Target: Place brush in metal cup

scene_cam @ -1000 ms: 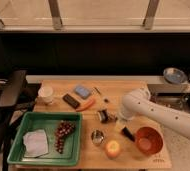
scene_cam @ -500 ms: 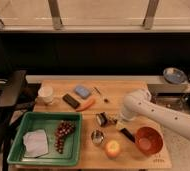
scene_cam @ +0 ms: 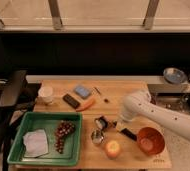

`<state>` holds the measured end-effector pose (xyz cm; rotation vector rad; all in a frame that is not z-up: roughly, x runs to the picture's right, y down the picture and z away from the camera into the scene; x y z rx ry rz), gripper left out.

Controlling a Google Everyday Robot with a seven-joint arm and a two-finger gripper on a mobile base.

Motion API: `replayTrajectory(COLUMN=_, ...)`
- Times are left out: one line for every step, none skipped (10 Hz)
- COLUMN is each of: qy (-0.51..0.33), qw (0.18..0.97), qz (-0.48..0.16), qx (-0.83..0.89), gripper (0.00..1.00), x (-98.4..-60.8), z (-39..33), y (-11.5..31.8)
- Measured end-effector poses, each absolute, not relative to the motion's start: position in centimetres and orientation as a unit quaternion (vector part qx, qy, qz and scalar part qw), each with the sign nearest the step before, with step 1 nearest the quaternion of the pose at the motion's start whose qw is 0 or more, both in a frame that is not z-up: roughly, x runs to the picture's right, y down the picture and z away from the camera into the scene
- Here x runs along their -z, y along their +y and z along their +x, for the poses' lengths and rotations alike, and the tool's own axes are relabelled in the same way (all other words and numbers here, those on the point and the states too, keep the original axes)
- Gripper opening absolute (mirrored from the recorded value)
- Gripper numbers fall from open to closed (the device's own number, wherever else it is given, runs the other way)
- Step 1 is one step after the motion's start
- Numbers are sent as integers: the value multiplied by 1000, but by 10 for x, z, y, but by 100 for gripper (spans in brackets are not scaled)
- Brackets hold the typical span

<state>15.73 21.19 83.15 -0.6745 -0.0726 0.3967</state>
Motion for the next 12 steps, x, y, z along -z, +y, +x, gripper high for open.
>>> replayTrajectory(qy=-44, qw=924, qz=-325, qx=-195, gripper=0, x=-827, z=155, y=207)
replayTrajectory(qy=-57, qw=926, qz=-319, qx=-194, gripper=0, x=-818, z=150, y=198)
replayTrajectory(qy=-71, qw=927, qz=-314, qx=-192, gripper=0, x=-811, z=145, y=189)
replayTrajectory(qy=-89, qw=927, qz=-312, qx=-189, gripper=0, x=-807, z=137, y=181)
replayTrajectory(qy=-103, qw=925, qz=-313, qx=-188, gripper=0, x=-806, z=130, y=176)
replayTrajectory(qy=-128, qw=922, qz=-318, qx=-181, gripper=0, x=-803, z=118, y=170)
replayTrajectory(qy=-152, qw=919, qz=-320, qx=-175, gripper=0, x=-800, z=109, y=166)
replayTrajectory(qy=-175, qw=915, qz=-323, qx=-168, gripper=0, x=-795, z=101, y=163)
replayTrajectory(qy=-203, qw=909, qz=-325, qx=-161, gripper=0, x=-791, z=94, y=158)
replayTrajectory(qy=-238, qw=902, qz=-327, qx=-151, gripper=0, x=-784, z=89, y=153)
replayTrajectory(qy=-254, qw=899, qz=-327, qx=-143, gripper=0, x=-778, z=87, y=149)
replayTrajectory(qy=-272, qw=897, qz=-322, qx=-133, gripper=0, x=-770, z=85, y=145)
